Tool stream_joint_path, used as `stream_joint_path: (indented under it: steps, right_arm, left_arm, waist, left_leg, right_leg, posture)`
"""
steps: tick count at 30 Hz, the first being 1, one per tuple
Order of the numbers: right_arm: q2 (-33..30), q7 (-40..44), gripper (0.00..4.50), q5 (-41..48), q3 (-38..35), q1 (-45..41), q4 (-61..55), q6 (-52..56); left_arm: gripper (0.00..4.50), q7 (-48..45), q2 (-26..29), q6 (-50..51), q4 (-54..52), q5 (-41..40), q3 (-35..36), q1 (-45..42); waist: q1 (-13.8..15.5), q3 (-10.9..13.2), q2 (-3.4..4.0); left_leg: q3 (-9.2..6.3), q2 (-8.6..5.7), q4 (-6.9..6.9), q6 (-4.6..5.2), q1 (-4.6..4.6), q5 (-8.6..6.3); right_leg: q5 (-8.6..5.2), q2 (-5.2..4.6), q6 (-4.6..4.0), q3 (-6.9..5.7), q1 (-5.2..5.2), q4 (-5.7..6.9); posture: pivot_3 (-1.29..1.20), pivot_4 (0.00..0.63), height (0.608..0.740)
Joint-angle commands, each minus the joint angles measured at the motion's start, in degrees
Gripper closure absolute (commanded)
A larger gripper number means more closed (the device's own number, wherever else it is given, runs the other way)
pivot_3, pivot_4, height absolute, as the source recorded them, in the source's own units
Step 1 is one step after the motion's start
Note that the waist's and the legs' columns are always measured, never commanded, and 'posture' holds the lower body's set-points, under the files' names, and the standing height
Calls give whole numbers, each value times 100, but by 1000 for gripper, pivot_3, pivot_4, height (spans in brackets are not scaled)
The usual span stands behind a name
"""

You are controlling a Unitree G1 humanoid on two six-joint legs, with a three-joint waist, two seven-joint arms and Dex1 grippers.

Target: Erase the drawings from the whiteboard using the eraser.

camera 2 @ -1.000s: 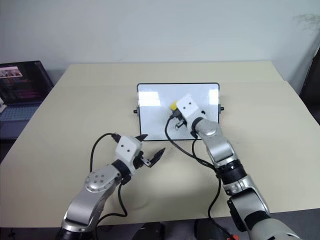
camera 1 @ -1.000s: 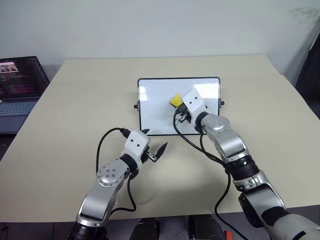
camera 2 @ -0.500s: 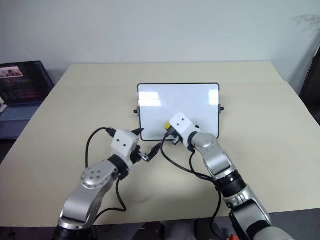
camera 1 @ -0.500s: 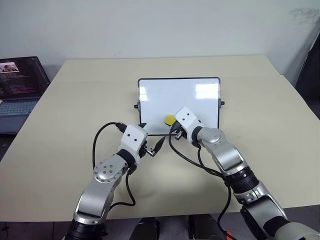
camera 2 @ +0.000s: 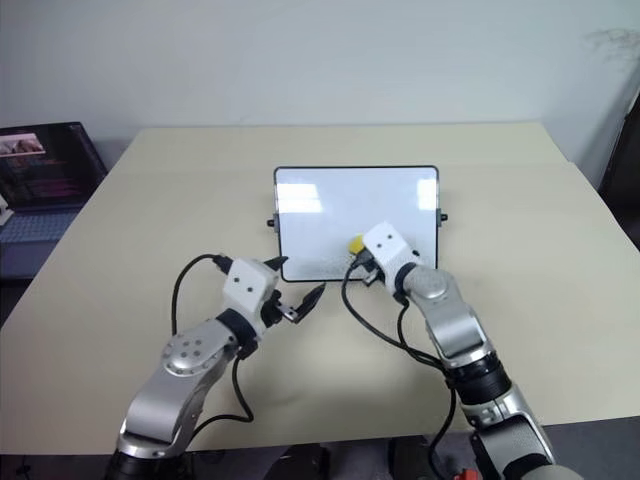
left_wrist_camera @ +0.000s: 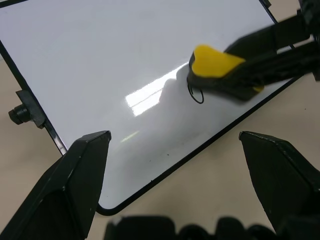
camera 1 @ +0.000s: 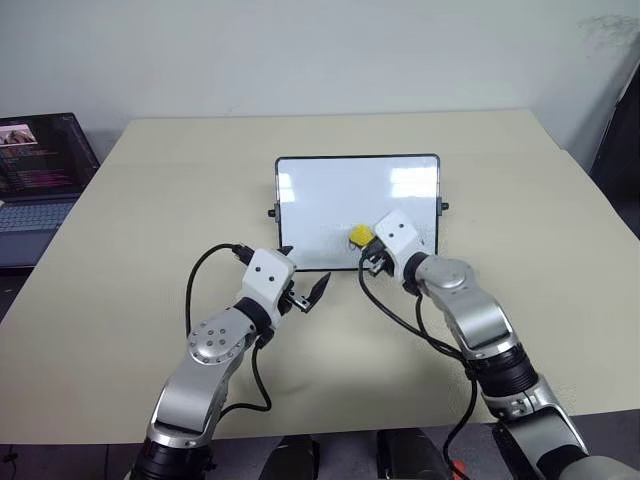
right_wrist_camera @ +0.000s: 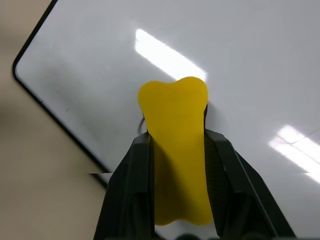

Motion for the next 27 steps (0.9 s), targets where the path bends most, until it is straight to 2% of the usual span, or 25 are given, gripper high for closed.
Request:
stream_joint_path:
  steps: [1,9,27]
  right_arm:
    - [44,-136,3451,-8,-132,-250,168,-273]
    - [-82,19,3451,-250,303,-300,825,-450]
    - [-325,490,3451,-328,737,118,379,-149]
  left_arm:
    - [0,-6,-30,-64,-140,-7,-12,-168]
    - [0,-27,-1,45,-193,-40,32,-279]
    - [0,79,-30,117,-325,-8,75,-203]
  waist:
    - [0,0,0]
    - [-10,-1,0]
    - [-6,-3,-2]
  left_leg:
    - [0,0,0,0,0,0]
    - [5,1,0,0,3,0]
    - [2,1,4,0,9,1]
  right_leg:
    - [0,0,0,0,0,0]
    - [0,0,0,3,0,2]
    - [1,1,-1,1,7,7]
  posture:
    - [0,150,740]
    - [0,150,740]
    - [0,150,740]
